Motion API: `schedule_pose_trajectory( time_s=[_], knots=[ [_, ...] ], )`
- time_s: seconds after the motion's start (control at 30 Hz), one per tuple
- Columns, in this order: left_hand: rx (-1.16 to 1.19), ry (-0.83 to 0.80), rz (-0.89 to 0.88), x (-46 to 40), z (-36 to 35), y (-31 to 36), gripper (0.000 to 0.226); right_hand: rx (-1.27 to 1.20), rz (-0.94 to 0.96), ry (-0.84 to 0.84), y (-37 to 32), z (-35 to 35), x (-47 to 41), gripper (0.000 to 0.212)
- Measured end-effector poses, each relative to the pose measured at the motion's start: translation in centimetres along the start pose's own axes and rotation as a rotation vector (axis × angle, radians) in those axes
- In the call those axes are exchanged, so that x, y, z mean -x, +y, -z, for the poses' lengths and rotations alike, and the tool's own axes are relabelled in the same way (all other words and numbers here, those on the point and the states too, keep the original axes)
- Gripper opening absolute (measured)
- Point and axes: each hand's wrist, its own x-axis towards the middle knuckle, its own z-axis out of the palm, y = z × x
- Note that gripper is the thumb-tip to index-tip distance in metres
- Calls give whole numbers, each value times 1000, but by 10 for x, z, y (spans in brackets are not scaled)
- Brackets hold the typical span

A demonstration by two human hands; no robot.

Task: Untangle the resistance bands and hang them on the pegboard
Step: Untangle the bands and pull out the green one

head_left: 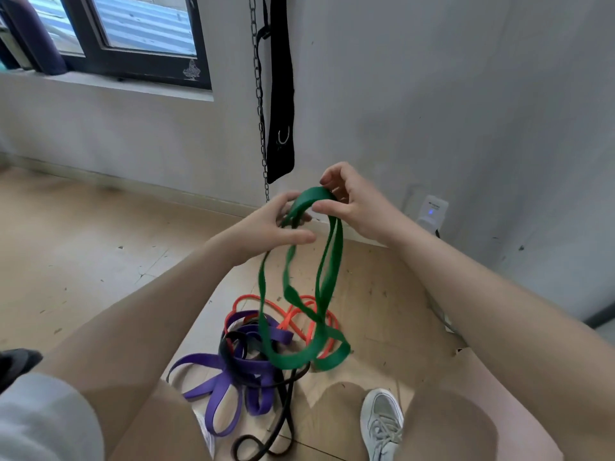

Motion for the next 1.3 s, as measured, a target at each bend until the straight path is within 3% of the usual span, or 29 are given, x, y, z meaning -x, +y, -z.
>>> schedule_pose_trajectory(
  time_s=[0.1, 0.23, 0.37, 0.47, 0.6, 0.73, 0.97, 1.13, 1.3],
  knots=[
    [65, 51, -82, -7, -4, 9, 49, 98, 13, -38, 4, -5, 3, 23],
    [-343, 52, -100, -13, -9, 16, 35, 110, -12, 43, 16, -5, 9, 21],
    [-523, 57, -164, -18, -21, 22, 17, -200, -181, -68, 40, -8, 22, 27],
    [-433, 90, -180, -19, -32, 25, 20, -434, -245, -144, 63, -17, 37, 52],
    [-237, 211, -157, -16, -33, 27, 16, -342, -290, -175, 89, -28, 57, 69],
    [-58, 256, -133, -10, -25, 22, 9, -253, -265, -131, 96, -32, 59, 53],
    [-88, 217, -166, -6, -28, 22, 17, -138, -139, -124, 71, -42, 46, 47],
    [-84, 197, -158, -2, -27, 15, 19, -260, -208, -85, 74, -41, 49, 25],
    [38, 202, -152, 3, -21, 13, 16, -382, -224, 55, 68, -15, 46, 33]
  ],
)
